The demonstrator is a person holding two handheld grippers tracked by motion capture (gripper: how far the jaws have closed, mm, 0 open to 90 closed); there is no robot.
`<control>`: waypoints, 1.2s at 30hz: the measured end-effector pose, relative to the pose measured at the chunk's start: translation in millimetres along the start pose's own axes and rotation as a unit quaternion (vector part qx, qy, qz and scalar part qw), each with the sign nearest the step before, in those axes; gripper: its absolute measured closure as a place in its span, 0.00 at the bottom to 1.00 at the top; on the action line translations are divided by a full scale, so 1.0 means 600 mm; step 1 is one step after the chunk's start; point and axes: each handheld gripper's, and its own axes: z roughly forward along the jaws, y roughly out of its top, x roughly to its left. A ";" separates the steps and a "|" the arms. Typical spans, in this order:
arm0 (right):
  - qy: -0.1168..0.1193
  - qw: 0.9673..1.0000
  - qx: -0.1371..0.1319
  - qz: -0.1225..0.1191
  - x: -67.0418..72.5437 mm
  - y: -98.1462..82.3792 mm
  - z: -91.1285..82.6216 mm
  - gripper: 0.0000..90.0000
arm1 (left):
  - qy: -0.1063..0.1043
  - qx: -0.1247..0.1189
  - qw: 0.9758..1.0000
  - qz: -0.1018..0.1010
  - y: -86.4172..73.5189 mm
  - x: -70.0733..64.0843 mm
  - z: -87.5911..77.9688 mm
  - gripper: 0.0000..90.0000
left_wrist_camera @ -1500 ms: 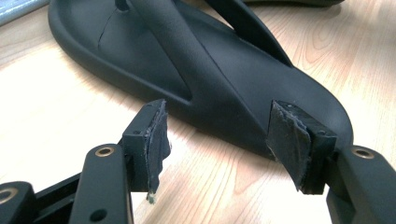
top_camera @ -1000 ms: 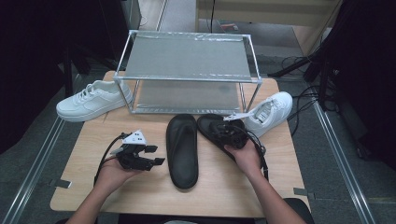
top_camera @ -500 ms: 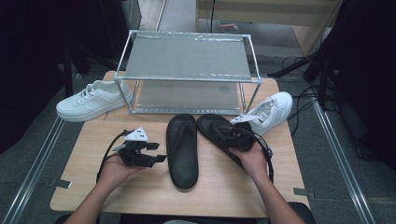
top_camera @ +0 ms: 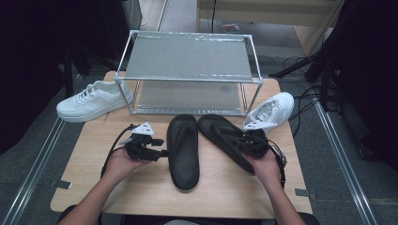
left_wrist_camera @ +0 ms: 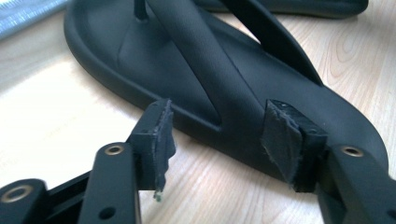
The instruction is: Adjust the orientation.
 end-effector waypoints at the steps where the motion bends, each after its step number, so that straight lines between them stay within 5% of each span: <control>1: -0.003 1.000 0.002 -0.002 -0.001 -0.002 0.000 1.00 | 0.002 -0.001 1.000 0.003 0.002 0.001 -0.001 0.52; 6: -0.010 1.000 0.019 -0.010 0.003 -0.008 0.006 1.00 | 0.002 0.004 1.000 -0.009 0.001 0.009 0.005 0.71; 10: -0.014 1.000 0.025 -0.012 0.008 -0.009 0.009 1.00 | -0.015 0.017 0.999 -0.039 0.001 0.021 0.014 0.93; 17: -0.009 1.000 0.024 -0.007 0.007 -0.007 0.012 1.00 | 0.004 0.044 0.999 -0.021 0.008 0.022 0.037 0.93; 33: 0.009 1.000 0.023 -0.015 0.028 -0.001 0.030 1.00 | 0.006 0.046 0.999 -0.018 0.009 0.018 0.038 0.97; 36: 0.015 1.000 0.023 -0.004 0.023 -0.001 0.030 1.00 | -0.017 0.044 0.999 -0.019 0.009 0.013 0.044 0.98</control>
